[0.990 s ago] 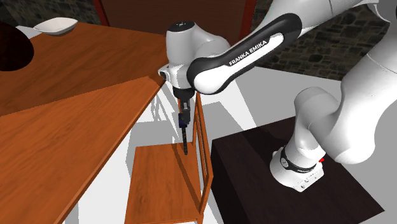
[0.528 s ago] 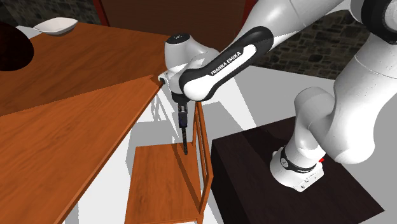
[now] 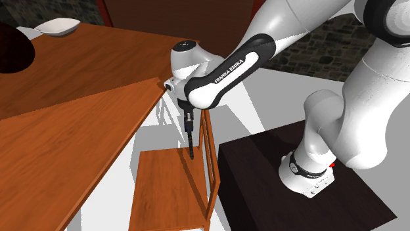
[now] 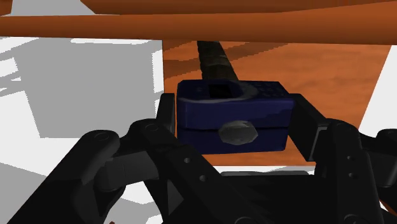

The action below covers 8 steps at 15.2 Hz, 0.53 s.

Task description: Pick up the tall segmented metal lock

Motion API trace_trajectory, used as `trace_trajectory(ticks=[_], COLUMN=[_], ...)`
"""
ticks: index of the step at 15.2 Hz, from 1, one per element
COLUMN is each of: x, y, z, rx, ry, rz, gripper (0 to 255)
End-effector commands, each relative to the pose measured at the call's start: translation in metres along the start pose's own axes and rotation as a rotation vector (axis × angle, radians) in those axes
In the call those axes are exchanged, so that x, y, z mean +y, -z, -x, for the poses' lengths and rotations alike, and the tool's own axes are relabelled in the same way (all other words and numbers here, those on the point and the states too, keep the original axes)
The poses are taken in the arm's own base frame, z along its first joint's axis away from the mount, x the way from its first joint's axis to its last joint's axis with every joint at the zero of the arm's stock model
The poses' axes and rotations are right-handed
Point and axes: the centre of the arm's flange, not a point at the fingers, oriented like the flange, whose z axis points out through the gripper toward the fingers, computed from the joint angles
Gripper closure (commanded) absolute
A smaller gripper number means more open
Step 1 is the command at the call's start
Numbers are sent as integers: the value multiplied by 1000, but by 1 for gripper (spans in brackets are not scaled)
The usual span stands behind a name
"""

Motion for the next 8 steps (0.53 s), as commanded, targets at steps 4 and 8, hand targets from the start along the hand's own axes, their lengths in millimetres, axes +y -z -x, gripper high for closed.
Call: trace_trajectory(ticks=[4, 8], x=[0, 0], y=[-1, 10], z=[0, -1], rx=[-2, -2], ry=[0, 0], rz=[0, 0], gripper=[255, 255])
